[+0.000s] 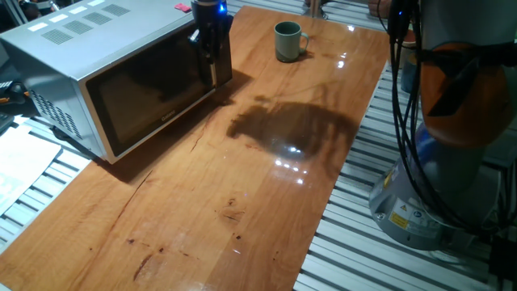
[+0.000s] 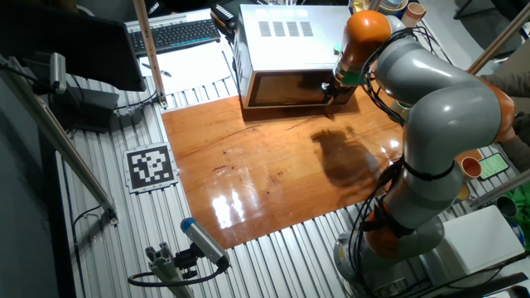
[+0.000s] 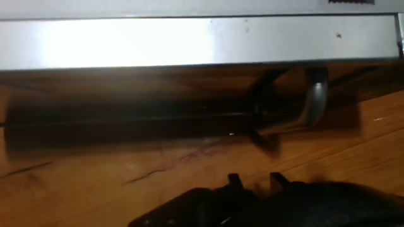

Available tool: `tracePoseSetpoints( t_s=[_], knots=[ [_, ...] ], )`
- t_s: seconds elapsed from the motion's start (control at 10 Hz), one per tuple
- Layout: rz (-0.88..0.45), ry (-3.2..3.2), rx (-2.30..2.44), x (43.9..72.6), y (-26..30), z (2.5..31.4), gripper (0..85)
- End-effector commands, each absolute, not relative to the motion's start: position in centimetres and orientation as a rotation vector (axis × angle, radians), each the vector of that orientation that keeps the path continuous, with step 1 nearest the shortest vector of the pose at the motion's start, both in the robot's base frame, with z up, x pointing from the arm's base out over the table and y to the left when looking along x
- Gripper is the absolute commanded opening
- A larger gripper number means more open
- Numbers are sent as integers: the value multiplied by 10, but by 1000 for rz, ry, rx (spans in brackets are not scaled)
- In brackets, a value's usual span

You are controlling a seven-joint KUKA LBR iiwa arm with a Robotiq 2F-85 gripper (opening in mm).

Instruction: Put the bowl into the microwave

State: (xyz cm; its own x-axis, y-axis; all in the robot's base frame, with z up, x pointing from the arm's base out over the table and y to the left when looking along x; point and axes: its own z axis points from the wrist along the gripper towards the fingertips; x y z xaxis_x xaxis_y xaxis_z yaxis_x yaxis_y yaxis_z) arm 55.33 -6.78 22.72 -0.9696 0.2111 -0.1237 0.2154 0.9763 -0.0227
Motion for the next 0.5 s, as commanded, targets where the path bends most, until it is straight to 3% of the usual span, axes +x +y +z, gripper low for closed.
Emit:
tracePoseSetpoints(
  t_s=[0.0, 0.4],
  knots=[
    [-55, 3010, 324, 554, -71, 233, 680],
    [-58, 3044, 299, 569, -97, 255, 680]
  ],
)
